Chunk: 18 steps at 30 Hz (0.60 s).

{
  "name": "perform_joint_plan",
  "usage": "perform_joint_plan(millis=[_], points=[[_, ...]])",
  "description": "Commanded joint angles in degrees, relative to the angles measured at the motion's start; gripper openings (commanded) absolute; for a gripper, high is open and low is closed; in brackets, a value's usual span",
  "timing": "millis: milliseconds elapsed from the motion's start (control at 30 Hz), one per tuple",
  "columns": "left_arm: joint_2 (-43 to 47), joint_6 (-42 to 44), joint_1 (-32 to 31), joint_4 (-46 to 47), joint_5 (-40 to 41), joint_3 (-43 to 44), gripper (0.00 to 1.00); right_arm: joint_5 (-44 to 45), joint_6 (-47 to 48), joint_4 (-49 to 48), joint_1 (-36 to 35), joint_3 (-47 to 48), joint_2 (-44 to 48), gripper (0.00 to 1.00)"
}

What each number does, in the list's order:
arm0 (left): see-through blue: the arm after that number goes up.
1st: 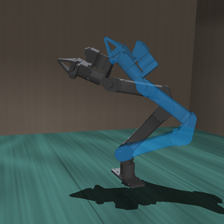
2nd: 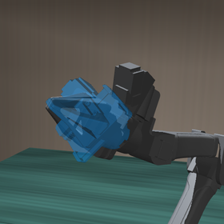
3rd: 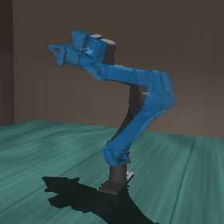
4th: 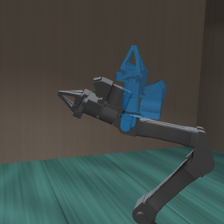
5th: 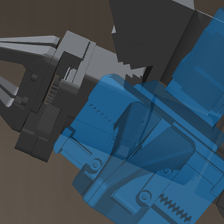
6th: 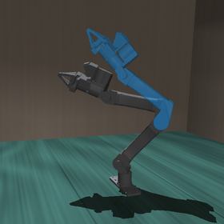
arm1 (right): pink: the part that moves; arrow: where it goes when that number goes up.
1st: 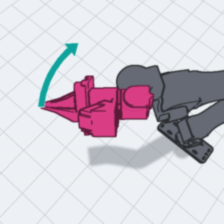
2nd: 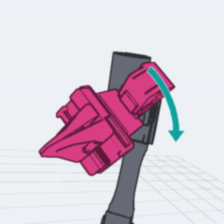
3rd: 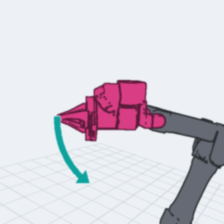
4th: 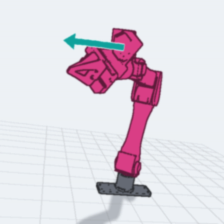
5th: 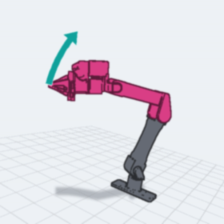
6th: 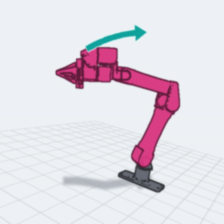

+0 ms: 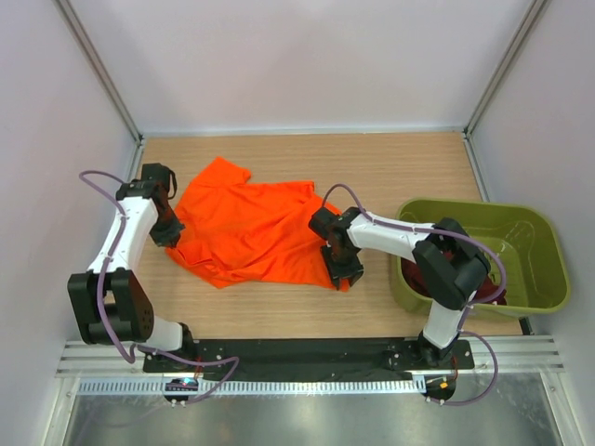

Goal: Fold and stack the t-shirts
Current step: Flatten the tshirt out

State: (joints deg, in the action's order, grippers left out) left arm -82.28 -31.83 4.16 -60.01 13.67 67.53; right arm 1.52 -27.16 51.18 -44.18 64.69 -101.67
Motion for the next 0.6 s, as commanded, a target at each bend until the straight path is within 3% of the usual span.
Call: perform_joint_plan(millis=[0,400,467,567], points=[[0.0,1.2,0.1,0.6,-0.4,2.6,0.0,0.7,-1.2,-1.8,-0.2,-0.3,-0.3,0.45],[0.3,1.4,0.1,0.9,-0.5,2.1,0.0,-0.7,-2.1,-4.9,-0.3,-5.3,-0.3,0.41],[0.5,1.3,0.1,0.9,-0.5,2.2,0.0,-0.7,-2.3,-5.5,-0.3,-5.8,-0.1,0.36],[1.2,1.2,0.1,0.8,-0.9,2.5,0.0,0.6,-2.2,-4.7,-0.3,-4.8,0.6,0.21]])
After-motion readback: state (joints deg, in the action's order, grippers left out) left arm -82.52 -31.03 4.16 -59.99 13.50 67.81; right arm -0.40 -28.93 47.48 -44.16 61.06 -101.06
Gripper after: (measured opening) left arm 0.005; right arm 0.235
